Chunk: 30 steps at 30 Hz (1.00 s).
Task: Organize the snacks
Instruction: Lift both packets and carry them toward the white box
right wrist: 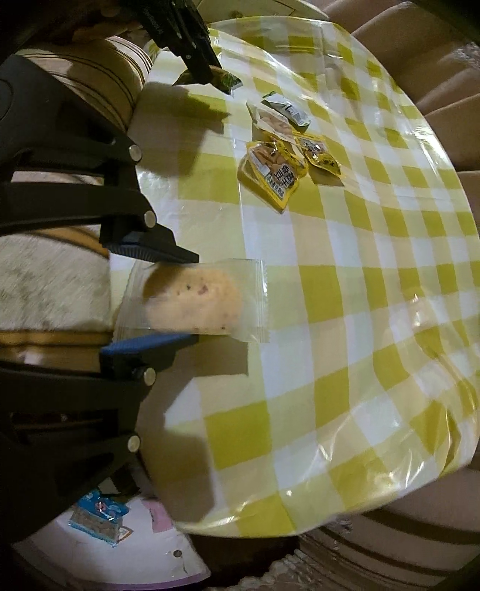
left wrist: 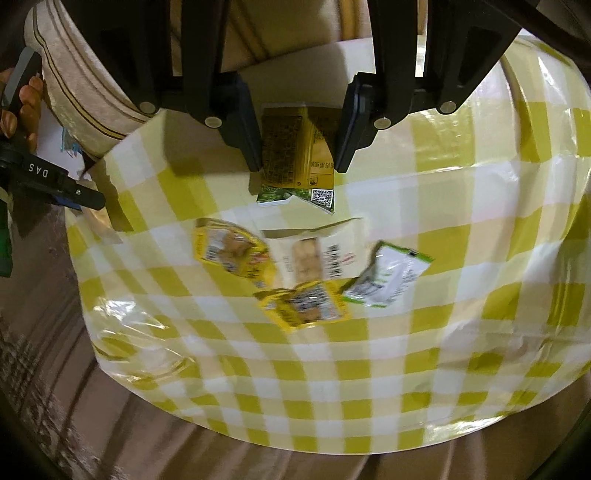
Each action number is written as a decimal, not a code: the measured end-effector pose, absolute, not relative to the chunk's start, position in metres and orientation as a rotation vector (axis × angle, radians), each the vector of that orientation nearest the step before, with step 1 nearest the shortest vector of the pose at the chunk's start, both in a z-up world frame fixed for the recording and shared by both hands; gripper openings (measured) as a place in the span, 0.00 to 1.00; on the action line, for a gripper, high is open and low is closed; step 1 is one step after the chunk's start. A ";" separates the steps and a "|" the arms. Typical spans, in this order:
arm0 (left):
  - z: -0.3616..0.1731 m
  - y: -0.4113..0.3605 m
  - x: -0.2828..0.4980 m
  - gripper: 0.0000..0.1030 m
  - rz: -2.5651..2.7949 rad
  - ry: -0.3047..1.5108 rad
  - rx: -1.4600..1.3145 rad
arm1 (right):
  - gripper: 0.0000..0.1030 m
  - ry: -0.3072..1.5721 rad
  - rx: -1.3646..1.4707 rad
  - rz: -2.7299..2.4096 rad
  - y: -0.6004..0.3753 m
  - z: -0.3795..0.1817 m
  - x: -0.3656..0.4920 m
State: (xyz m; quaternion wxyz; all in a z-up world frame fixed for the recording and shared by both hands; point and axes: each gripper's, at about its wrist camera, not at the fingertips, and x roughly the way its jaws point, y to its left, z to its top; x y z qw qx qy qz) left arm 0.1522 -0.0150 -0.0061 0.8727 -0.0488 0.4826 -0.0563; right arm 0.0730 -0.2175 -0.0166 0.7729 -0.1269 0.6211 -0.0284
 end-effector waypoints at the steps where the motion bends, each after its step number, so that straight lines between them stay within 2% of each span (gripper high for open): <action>1: -0.005 -0.022 0.153 0.39 -0.128 1.009 -0.087 | 0.38 1.343 -0.273 -0.063 -0.220 -0.014 0.072; 12: 0.010 -0.104 0.161 0.39 -0.274 1.006 0.010 | 0.38 1.300 -0.263 -0.167 -0.283 0.026 0.048; 30: 0.023 -0.283 0.147 0.39 -0.634 1.000 0.230 | 0.38 1.307 -0.209 -0.431 -0.415 0.070 -0.014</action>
